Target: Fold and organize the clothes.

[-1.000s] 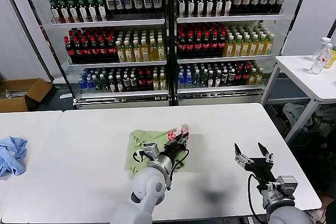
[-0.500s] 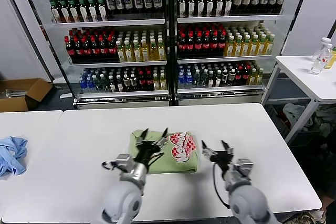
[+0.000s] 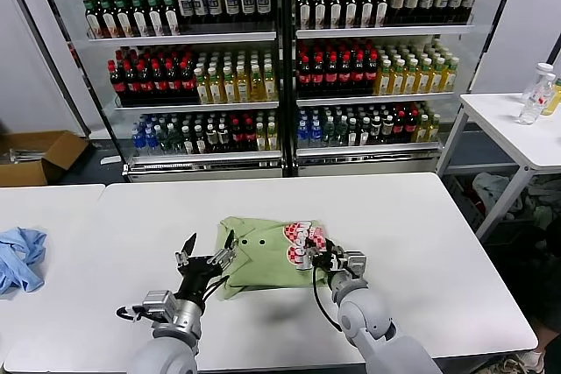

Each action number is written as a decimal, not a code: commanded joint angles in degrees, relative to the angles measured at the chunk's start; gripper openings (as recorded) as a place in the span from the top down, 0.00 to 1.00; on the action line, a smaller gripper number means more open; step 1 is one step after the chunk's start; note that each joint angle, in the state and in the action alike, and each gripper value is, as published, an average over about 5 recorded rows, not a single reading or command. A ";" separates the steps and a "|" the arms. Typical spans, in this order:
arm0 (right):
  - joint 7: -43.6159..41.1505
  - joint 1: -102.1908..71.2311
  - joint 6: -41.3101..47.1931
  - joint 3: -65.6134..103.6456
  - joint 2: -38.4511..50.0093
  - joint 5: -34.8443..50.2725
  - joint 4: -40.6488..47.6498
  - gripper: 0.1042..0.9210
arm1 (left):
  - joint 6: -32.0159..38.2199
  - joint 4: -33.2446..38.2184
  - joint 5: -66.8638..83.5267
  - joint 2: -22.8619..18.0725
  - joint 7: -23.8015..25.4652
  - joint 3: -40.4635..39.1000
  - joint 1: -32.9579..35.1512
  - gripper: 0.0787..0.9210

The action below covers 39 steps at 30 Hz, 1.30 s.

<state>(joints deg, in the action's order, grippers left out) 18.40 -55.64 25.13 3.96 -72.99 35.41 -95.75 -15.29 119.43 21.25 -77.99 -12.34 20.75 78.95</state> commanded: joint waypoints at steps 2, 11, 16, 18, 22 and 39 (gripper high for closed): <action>-3.36 0.65 -2.40 2.48 10.54 -4.26 0.39 0.59 | 1.40 1.69 -1.04 1.11 0.24 1.95 3.93 0.12; -8.67 -5.13 -7.01 13.09 19.62 -9.74 -7.07 0.90 | 1.37 2.54 -1.58 1.25 0.42 1.25 4.83 0.12; -8.85 -7.95 -9.50 15.16 18.35 -12.18 -11.29 0.92 | 1.37 3.44 -2.62 1.14 0.70 0.92 5.77 0.12; -8.80 -10.78 -10.30 17.04 17.75 -14.04 -13.69 0.87 | 1.40 4.12 -3.05 1.04 0.98 0.83 6.40 0.12; -8.49 -20.24 -13.57 23.61 16.11 -16.79 -20.37 0.72 | 1.45 6.00 -3.73 0.58 1.75 0.56 8.18 0.12; -8.50 -42.83 -16.13 34.41 8.87 -19.70 -38.01 0.15 | 1.13 11.73 -11.61 -1.03 4.65 1.47 14.75 0.12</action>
<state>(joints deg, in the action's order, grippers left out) 10.33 -86.12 11.05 32.23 -61.38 18.96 -123.12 -14.07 128.57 15.09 -78.63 -8.63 21.81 90.22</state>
